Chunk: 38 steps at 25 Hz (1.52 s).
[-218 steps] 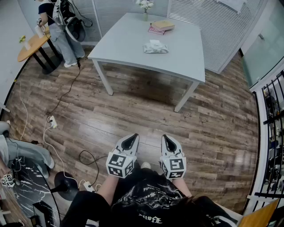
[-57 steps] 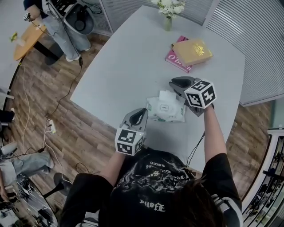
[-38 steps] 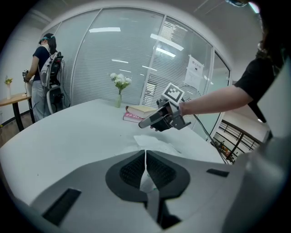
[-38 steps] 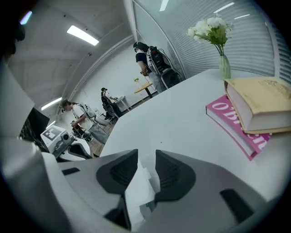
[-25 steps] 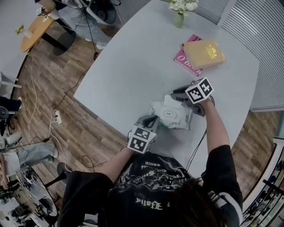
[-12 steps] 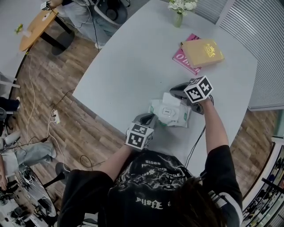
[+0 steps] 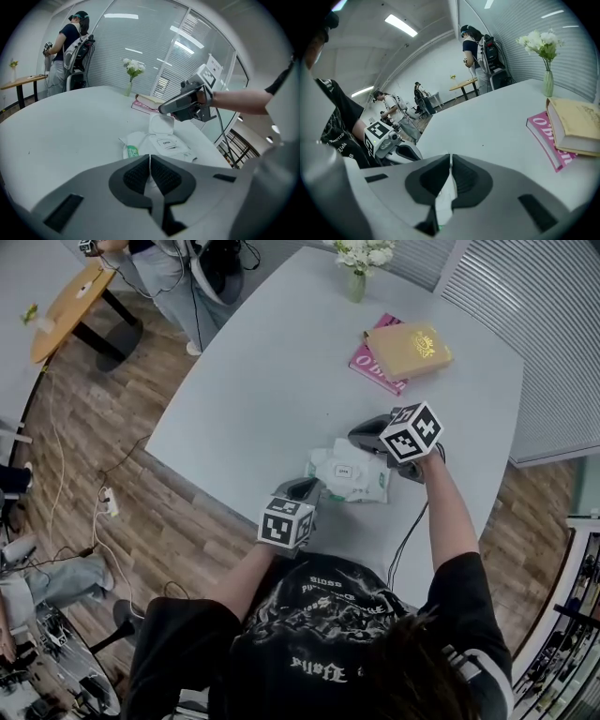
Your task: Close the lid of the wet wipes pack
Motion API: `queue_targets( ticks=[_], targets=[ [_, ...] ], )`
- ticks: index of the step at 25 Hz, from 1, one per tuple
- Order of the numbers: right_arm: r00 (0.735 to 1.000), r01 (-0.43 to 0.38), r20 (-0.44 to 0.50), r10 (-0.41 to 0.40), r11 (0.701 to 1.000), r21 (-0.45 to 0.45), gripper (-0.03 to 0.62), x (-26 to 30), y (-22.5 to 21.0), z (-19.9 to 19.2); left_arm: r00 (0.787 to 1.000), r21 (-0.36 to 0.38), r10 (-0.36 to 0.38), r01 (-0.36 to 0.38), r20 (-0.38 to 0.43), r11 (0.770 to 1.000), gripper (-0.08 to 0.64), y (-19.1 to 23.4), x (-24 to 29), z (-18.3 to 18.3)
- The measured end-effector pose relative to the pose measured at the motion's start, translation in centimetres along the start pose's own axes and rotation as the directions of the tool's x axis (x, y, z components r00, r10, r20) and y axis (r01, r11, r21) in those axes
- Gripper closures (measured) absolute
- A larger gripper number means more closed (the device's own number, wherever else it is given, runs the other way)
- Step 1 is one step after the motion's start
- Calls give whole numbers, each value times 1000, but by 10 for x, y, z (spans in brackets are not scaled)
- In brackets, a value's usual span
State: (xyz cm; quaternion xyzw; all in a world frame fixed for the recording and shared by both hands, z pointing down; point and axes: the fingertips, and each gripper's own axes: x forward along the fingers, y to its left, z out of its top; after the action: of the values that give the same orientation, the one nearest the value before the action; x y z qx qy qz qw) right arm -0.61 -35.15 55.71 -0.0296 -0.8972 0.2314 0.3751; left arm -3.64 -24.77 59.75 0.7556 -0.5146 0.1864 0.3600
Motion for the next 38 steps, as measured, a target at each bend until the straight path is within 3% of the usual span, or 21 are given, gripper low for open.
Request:
queue_targets(
  ticks=[10, 17, 38],
  targets=[
    [997, 78, 21, -77, 996, -32, 581, -3, 25, 0, 998, -27, -51, 52, 36, 998, 549, -3, -22, -6],
    [992, 123, 33, -122, 992, -38, 581, -1, 37, -7, 995, -71, -40, 46, 90, 996, 549, 8, -37, -2],
    [960, 227, 152, -234, 972, 64, 577, 2, 59, -27, 982, -53, -43, 53, 182, 997, 549, 11, -56, 18]
  ],
)
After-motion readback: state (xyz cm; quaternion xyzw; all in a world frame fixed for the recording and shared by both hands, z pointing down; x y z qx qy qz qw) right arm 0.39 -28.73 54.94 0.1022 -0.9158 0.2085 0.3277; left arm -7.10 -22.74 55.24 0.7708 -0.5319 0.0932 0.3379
